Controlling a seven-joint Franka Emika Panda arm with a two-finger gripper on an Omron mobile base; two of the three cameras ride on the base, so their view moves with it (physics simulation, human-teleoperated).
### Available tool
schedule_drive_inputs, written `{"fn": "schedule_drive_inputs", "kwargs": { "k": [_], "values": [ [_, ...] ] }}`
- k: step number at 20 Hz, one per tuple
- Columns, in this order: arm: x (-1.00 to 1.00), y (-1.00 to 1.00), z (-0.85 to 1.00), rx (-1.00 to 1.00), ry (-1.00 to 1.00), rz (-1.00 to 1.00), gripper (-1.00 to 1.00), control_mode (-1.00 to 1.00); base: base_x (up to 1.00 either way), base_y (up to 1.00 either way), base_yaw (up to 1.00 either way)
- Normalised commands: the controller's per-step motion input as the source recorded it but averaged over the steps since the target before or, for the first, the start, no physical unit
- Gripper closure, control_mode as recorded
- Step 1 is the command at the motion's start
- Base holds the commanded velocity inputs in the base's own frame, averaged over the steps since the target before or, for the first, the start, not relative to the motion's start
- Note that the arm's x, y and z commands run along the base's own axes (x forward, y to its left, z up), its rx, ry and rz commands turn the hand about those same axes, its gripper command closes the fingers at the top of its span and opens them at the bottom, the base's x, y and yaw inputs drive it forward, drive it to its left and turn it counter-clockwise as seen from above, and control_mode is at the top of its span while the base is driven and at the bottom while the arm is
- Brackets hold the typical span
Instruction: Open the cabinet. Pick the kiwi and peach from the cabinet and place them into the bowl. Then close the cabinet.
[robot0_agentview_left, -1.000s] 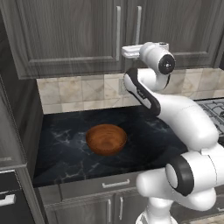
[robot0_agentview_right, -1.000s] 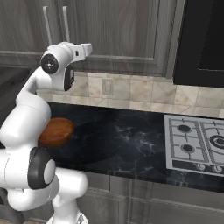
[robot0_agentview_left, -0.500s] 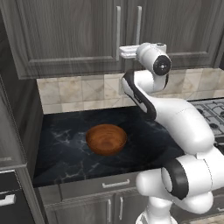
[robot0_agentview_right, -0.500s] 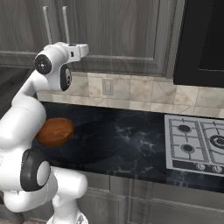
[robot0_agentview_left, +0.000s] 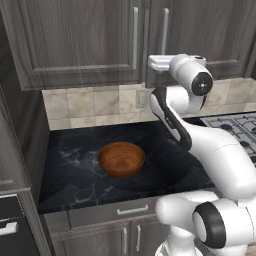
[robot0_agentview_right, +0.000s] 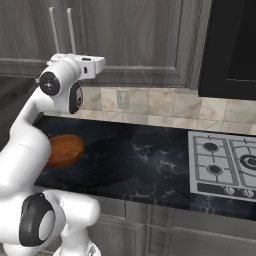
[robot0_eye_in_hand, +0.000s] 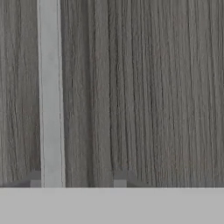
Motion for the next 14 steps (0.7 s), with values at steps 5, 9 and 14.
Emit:
{"fn": "schedule_drive_inputs", "kwargs": {
  "k": [5, 9, 14],
  "values": [
    [-0.96, -1.0, 0.35, 0.17, 0.0, 0.0, 1.0, -1.0, 0.0, 0.0, 0.0],
    [-0.98, -1.0, 0.31, 0.19, -0.01, -0.03, 1.0, -1.0, 0.0, 0.0, 0.0],
    [-0.95, -1.0, 0.31, 0.23, 0.0, -0.08, 1.0, -1.0, 0.0, 0.0, 0.0]
  ]
}}
